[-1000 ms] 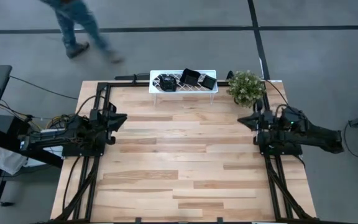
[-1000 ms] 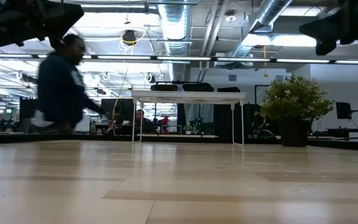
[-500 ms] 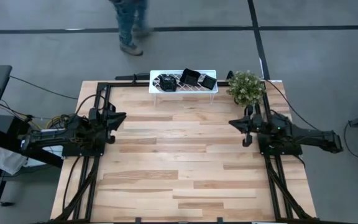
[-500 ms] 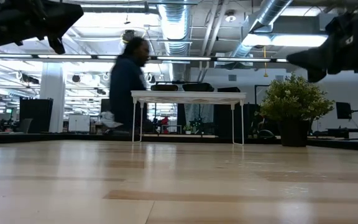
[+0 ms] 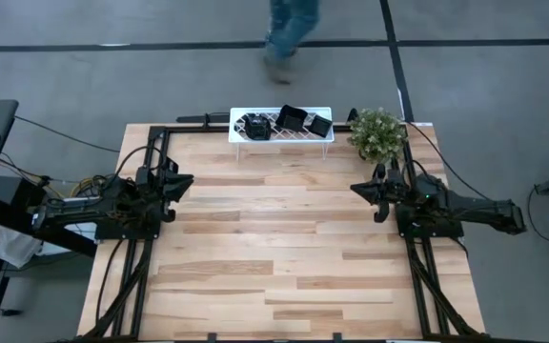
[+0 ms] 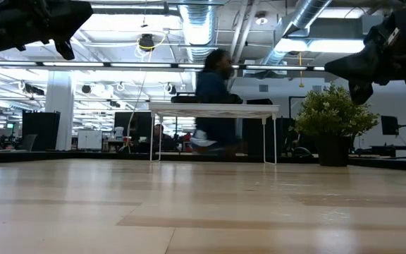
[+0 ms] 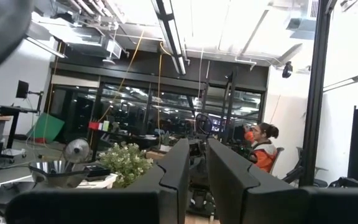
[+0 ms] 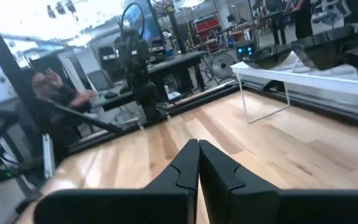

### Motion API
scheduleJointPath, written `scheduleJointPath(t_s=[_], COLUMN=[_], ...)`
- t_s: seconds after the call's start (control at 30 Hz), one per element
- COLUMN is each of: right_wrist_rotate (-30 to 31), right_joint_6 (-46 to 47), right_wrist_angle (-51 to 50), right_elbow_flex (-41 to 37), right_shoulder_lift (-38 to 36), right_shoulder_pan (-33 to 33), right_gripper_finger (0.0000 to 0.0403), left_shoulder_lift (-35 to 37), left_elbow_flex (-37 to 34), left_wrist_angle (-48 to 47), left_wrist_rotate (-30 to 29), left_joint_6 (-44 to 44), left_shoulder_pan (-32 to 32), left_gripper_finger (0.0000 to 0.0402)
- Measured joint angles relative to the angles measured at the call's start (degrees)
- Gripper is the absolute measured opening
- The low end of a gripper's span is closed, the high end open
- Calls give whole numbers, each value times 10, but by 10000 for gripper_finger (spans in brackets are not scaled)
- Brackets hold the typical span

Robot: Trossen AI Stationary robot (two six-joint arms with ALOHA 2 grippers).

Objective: Pick & Place Mini shaped plates
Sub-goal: Return to Home Position

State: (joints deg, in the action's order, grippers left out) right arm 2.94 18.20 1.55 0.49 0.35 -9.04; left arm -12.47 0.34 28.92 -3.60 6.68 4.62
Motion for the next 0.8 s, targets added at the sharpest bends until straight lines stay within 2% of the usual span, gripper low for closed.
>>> scheduleJointPath(t_s=[0.3, 0.4, 0.53, 0.67, 0.8], right_wrist_rotate=[0, 5, 61, 61, 59], right_joint_6=[14, 14, 3, -6, -33], right_wrist_angle=[1, 1, 6, 5, 5], right_elbow_flex=[0, 0, 0, 0, 0], right_shoulder_lift=[0, 0, 0, 0, 0], right_shoulder_pan=[0, 0, -11, -20, -21], right_gripper_finger=[6, 6, 6, 6, 6], left_shoulder_lift=[-2, -21, -59, -98, -109], left_elbow_flex=[0, 0, 0, 0, 0], left_wrist_angle=[1, -4, -7, -6, -6], left_wrist_rotate=[0, 0, 0, 0, 0], left_joint_6=[0, 0, 0, 0, 0], left_shoulder_pan=[0, 0, 0, 0, 0], left_gripper_finger=[57, 57, 57, 57, 57])
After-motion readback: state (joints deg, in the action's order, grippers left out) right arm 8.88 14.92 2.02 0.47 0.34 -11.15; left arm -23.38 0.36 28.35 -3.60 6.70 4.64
